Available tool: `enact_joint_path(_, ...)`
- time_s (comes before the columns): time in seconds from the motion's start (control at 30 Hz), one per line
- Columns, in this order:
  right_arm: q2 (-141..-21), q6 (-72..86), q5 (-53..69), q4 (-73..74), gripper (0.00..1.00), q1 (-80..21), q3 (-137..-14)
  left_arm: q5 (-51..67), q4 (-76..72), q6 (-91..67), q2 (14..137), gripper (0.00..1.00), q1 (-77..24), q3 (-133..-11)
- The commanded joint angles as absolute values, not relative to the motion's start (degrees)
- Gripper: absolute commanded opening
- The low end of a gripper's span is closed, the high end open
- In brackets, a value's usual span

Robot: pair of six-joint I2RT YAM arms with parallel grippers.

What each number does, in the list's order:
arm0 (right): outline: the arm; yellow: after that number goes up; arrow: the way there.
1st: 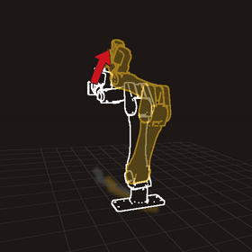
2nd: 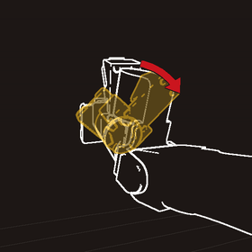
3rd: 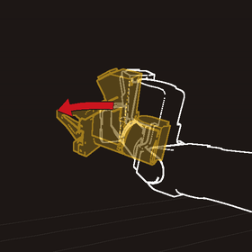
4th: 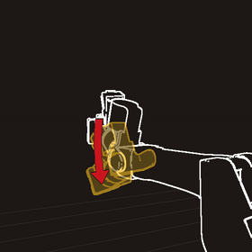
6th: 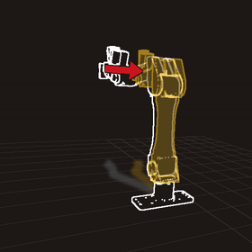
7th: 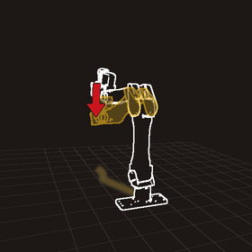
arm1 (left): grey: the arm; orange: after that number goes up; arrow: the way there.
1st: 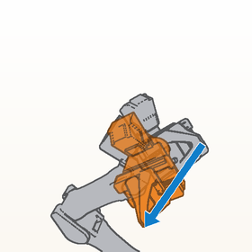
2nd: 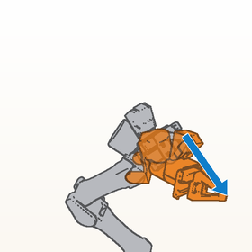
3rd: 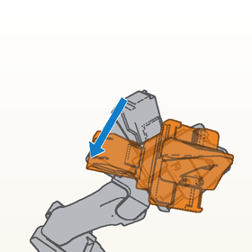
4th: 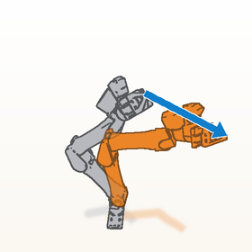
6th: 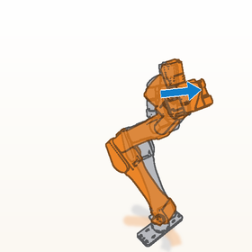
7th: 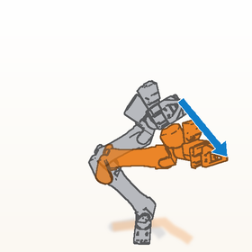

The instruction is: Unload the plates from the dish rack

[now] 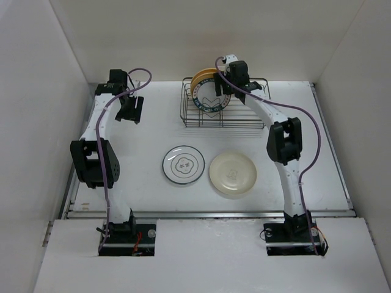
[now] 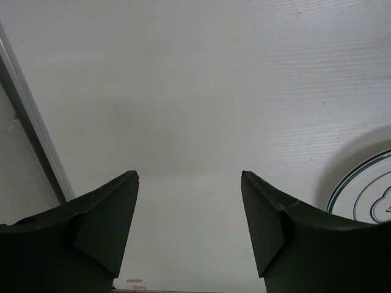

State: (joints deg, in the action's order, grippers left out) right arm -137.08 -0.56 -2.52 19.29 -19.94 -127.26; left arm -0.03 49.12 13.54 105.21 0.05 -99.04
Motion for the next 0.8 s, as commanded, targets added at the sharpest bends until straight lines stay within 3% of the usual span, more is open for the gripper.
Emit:
enact_joint_path(0.0, -131.7, -1.4, -4.7, 17.8, 0.83, -20.3, -127.1, 1.3, 50.0, 13.3, 104.8, 0.65, 0.0, -101.4)
enact_joint_path(0.33, -123.8, -2.5, -1.2, 22.1, 0.85, -20.3, -122.3, 1.8, 50.5, 13.3, 104.2, 0.65, 0.0, -101.4)
enact_joint_path(0.57, -120.8, -4.1, 9.5, 22.3, 0.71, -20.3, -118.7, 2.4, 50.5, 13.3, 104.2, 0.65, 0.0, -101.4)
enact_joint_path(0.67, -125.1, -4.1, 13.0, 24.9, 0.63, -19.8, -123.9, 2.4, 50.5, 12.7, 104.8, 0.65, 0.0, -102.0)
enact_joint_path(0.77, -127.5, -4.1, 13.2, 25.5, 0.62, -19.8, -126.4, 2.4, 50.5, 12.7, 104.8, 0.65, 0.0, -102.0)
